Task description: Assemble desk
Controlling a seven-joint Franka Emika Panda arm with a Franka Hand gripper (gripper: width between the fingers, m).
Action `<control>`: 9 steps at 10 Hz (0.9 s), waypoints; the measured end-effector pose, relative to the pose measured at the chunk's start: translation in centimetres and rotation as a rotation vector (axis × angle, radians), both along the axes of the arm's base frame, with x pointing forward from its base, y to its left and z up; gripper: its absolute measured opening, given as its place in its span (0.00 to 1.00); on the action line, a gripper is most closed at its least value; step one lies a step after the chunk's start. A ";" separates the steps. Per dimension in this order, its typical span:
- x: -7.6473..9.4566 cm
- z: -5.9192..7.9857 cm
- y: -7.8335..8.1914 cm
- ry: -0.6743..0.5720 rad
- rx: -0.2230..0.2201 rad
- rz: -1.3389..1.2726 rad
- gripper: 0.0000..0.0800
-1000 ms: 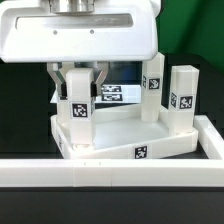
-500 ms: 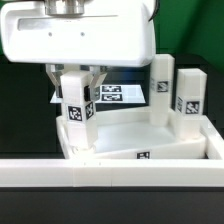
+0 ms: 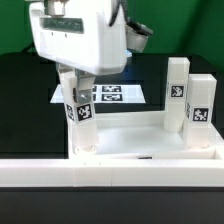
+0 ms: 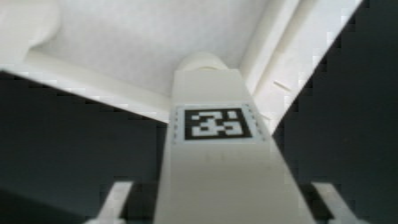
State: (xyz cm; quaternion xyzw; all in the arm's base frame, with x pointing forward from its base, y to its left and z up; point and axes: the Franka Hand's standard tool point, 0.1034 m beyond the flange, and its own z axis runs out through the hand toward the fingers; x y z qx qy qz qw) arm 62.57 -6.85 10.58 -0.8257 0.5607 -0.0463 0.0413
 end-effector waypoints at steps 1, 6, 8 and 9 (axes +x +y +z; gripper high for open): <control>-0.1 0.0 0.0 0.005 0.012 -0.092 0.36; -0.2 -0.1 0.3 0.042 0.068 -0.429 0.36; -0.2 -0.1 0.3 0.044 0.077 -0.494 0.36; -0.2 -0.1 0.4 0.044 0.077 -0.485 0.36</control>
Offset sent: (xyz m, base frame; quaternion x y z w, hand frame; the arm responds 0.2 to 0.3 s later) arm 0.0027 0.0034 -0.0080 -0.0479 -0.0300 0.2170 0.9745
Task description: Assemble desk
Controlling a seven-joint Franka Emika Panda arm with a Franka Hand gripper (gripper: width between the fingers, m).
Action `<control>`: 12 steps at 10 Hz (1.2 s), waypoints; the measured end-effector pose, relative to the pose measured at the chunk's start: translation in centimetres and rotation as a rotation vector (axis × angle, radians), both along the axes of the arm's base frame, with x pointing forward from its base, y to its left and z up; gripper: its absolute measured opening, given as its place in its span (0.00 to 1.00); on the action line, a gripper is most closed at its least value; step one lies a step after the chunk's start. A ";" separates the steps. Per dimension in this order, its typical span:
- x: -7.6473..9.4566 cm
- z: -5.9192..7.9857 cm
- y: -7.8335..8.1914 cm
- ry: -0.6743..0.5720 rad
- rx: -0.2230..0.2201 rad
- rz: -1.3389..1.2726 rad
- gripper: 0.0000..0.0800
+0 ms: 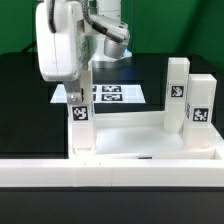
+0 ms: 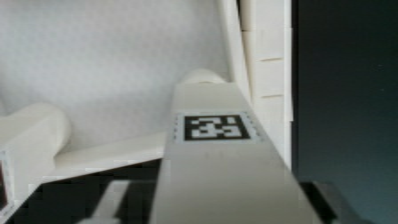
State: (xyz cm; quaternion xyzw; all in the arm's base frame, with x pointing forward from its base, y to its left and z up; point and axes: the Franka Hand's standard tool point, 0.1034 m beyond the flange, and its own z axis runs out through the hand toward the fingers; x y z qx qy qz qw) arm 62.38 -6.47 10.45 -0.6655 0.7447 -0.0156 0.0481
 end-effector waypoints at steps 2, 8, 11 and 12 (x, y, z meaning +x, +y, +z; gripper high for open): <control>0.1 0.1 -0.1 -0.008 -0.010 0.094 0.74; 0.2 0.3 0.0 -0.029 -0.062 0.598 0.81; 0.2 0.3 0.5 -0.025 -0.100 0.886 0.81; 0.2 0.3 0.6 -0.028 -0.108 0.962 0.81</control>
Offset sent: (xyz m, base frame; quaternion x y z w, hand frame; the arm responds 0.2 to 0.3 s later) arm 0.0019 0.0059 0.0152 0.0035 -0.0056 -0.3866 0.9222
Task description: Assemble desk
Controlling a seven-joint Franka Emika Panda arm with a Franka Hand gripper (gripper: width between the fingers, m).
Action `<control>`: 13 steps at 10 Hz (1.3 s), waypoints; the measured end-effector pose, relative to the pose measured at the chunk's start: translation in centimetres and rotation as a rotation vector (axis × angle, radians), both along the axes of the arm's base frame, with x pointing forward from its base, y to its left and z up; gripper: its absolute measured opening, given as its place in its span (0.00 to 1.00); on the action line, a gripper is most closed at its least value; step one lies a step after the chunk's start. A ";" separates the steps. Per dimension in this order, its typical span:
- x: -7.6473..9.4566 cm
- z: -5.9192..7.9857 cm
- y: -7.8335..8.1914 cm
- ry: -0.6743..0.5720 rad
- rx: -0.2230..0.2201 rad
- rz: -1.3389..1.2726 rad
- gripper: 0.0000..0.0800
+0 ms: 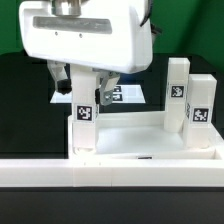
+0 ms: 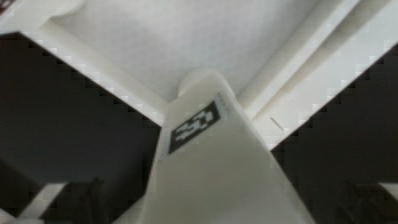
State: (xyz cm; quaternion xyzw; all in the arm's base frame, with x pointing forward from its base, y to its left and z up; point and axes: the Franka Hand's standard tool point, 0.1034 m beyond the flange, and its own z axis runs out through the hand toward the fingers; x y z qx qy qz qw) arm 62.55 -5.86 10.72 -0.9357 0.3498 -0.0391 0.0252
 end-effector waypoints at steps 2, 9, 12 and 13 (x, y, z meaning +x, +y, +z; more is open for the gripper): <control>0.0 0.0 -0.1 -0.002 -0.027 0.213 0.81; 0.0 -0.1 0.3 -0.001 -0.049 0.356 0.36; 0.0 -0.1 0.2 -0.001 -0.047 0.335 0.36; 0.0 -0.2 0.0 -0.005 -0.020 0.187 0.36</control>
Offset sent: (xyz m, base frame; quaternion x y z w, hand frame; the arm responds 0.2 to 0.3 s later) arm -0.0035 0.0065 0.0014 -0.0120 0.0093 -0.1458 0.9892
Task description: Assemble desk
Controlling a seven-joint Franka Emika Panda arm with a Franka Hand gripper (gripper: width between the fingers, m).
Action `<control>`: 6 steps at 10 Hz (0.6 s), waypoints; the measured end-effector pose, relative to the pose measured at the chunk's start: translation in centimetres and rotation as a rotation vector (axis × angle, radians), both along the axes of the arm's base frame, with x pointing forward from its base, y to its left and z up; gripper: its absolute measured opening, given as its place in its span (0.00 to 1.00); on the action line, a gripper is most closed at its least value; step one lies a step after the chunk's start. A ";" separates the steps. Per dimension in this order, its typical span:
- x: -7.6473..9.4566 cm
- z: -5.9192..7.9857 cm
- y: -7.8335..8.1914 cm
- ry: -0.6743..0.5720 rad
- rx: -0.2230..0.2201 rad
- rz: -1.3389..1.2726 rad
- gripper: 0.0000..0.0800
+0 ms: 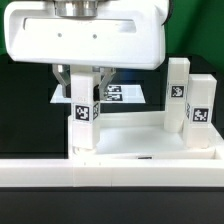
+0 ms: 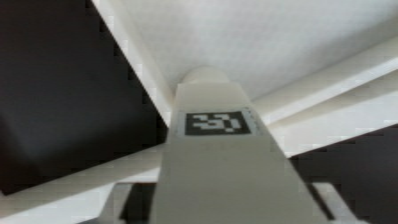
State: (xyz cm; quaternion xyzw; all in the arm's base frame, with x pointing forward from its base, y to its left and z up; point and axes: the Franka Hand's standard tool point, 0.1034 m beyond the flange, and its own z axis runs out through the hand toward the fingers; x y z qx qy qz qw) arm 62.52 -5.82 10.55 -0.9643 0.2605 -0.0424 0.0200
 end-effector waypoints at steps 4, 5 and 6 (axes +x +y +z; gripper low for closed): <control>-0.1 -0.1 -0.3 0.006 0.052 -0.388 0.36; -0.1 -0.1 -0.4 0.009 0.066 -0.486 0.36; -0.1 -0.1 -0.4 0.011 0.075 -0.544 0.36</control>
Offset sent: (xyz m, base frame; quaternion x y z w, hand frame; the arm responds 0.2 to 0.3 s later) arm -0.0014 -0.0007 -0.0056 0.0001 -0.0177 0.2435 0.9697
